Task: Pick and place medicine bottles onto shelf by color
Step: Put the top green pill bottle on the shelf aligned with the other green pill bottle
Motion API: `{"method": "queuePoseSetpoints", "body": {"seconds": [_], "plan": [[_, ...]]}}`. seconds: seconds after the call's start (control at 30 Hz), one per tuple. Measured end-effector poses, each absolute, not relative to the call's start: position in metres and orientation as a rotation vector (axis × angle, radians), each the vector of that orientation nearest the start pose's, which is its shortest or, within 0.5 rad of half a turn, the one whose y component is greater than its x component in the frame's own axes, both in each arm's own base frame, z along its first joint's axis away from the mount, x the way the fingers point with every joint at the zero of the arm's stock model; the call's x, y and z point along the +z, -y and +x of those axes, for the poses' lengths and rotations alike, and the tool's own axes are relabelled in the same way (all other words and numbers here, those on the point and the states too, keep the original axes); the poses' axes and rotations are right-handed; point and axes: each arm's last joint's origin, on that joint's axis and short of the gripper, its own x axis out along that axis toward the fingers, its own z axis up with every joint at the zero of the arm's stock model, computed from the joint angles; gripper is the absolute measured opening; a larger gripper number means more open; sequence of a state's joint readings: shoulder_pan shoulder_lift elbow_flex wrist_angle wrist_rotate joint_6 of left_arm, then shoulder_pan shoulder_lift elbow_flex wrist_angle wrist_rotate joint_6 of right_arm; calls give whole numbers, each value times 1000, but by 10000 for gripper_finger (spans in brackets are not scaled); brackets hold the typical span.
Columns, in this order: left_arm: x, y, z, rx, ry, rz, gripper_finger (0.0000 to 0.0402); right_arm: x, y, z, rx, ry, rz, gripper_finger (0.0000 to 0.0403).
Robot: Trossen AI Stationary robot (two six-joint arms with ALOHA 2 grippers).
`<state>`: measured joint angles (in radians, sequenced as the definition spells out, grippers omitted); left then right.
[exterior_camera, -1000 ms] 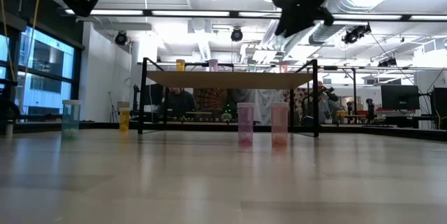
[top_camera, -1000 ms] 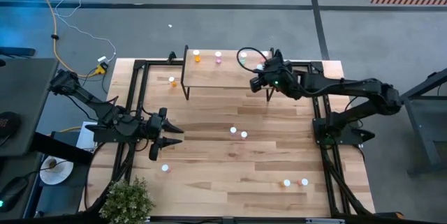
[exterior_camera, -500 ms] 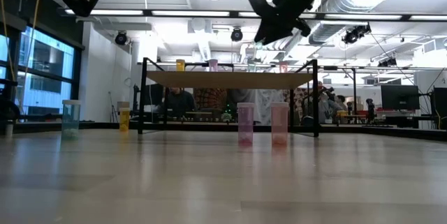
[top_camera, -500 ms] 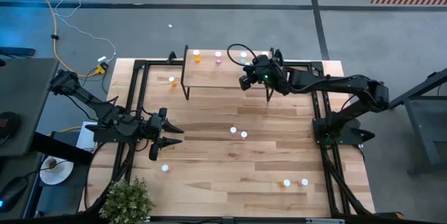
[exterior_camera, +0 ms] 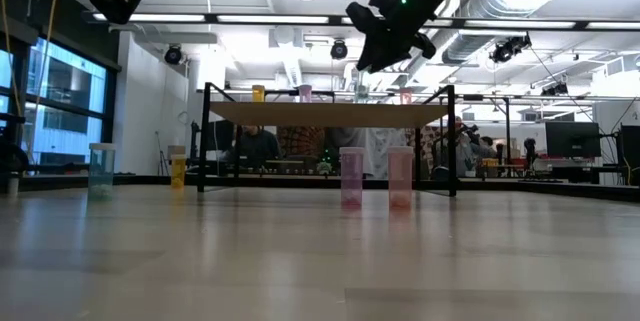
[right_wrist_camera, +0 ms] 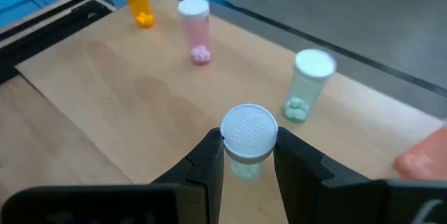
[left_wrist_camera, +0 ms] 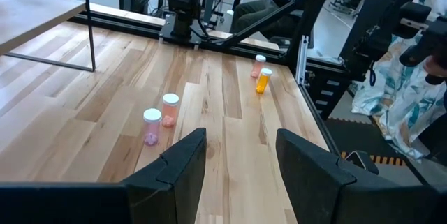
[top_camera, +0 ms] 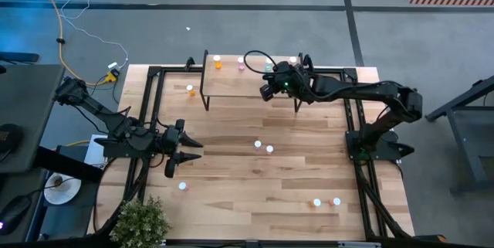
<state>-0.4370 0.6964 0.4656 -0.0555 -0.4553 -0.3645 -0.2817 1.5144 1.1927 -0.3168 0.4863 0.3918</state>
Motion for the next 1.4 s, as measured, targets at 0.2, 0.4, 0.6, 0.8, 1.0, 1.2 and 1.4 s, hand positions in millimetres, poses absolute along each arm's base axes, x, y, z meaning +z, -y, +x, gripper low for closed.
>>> {"method": "queuePoseSetpoints", "body": {"seconds": [0.2,0.4,0.6,0.8,1.0,1.2,1.4], "plan": [[249,56,150,64,-250,-239,165,288,105,316,-839,-515,299,92],[249,56,150,65,-251,-239,165,279,106,321,-840,-545,288,92],[249,56,150,64,-250,-239,165,277,107,323,-847,-542,268,92],[249,56,150,65,-250,-239,165,277,111,322,-870,-541,256,92],[249,56,150,65,-250,-239,165,278,117,320,-871,-535,270,92],[249,56,150,64,-250,-239,165,279,118,321,-872,-524,273,92],[249,56,150,65,-250,-239,165,278,118,320,-866,-532,280,92]]}}
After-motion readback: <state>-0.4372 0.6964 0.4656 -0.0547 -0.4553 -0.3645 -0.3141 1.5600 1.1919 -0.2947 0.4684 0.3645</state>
